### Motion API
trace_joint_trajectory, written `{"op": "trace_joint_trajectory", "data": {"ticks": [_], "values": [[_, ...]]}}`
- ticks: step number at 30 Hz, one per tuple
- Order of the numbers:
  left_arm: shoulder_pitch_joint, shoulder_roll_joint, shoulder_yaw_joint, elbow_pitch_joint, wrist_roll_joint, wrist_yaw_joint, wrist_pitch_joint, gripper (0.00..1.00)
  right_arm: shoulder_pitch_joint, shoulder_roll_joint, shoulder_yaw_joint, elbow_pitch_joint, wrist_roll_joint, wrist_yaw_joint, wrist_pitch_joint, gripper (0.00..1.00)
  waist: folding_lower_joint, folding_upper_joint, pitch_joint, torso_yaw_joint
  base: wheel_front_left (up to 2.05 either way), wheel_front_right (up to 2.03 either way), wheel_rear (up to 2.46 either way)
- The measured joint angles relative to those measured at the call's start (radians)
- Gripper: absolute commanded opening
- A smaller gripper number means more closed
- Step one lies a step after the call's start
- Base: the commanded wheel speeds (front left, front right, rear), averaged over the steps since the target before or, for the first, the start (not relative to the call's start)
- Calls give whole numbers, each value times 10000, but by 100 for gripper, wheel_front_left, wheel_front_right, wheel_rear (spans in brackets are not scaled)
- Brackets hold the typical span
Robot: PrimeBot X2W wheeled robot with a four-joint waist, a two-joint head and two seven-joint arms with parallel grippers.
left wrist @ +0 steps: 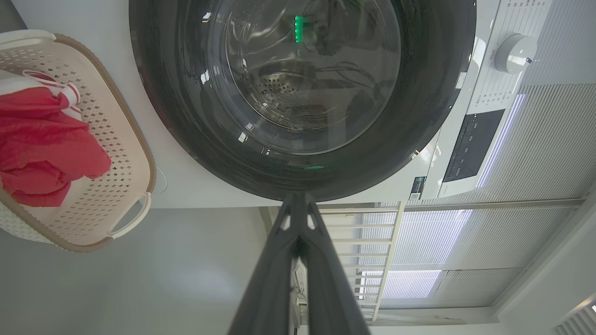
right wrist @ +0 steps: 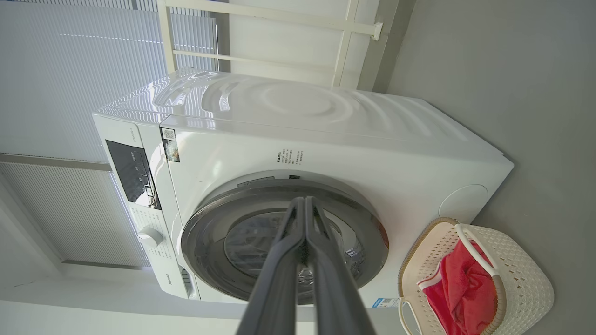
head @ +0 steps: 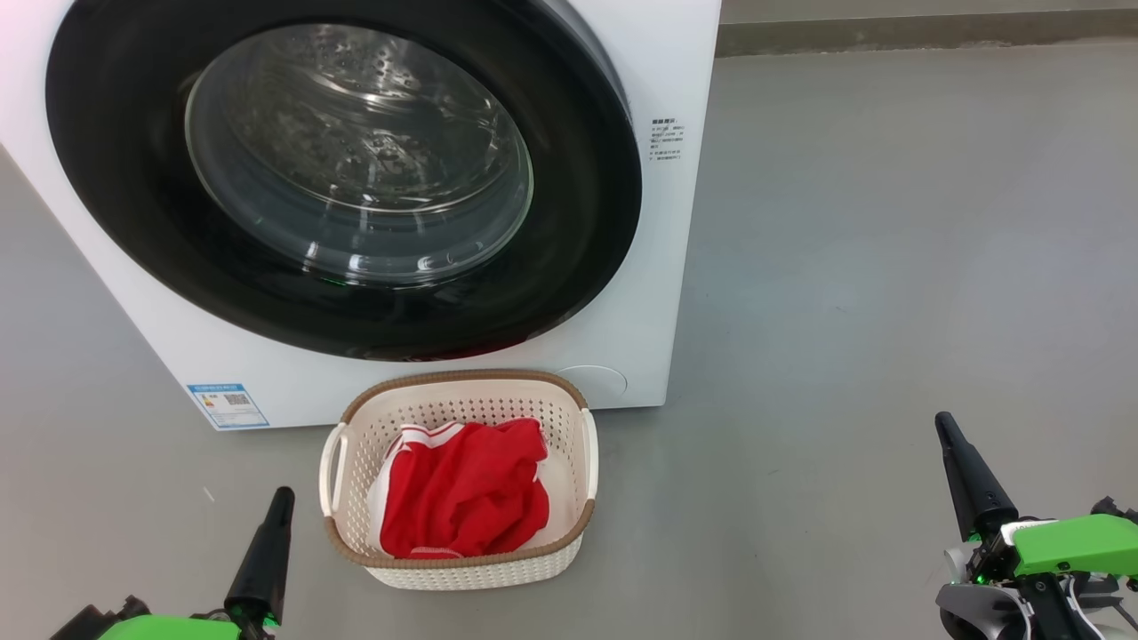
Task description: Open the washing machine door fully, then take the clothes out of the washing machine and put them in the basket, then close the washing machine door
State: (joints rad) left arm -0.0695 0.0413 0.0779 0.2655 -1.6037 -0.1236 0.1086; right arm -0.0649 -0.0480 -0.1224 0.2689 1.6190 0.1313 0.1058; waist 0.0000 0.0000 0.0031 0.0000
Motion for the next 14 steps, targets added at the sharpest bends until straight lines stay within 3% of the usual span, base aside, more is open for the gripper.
{"op": "trace_joint_trajectory", "data": {"ticks": [14], "values": [[0,-2,2,0,0,0,2,0,0,10,-12,0,0,0,0,0,0,0,0,0,0,0,0]]}}
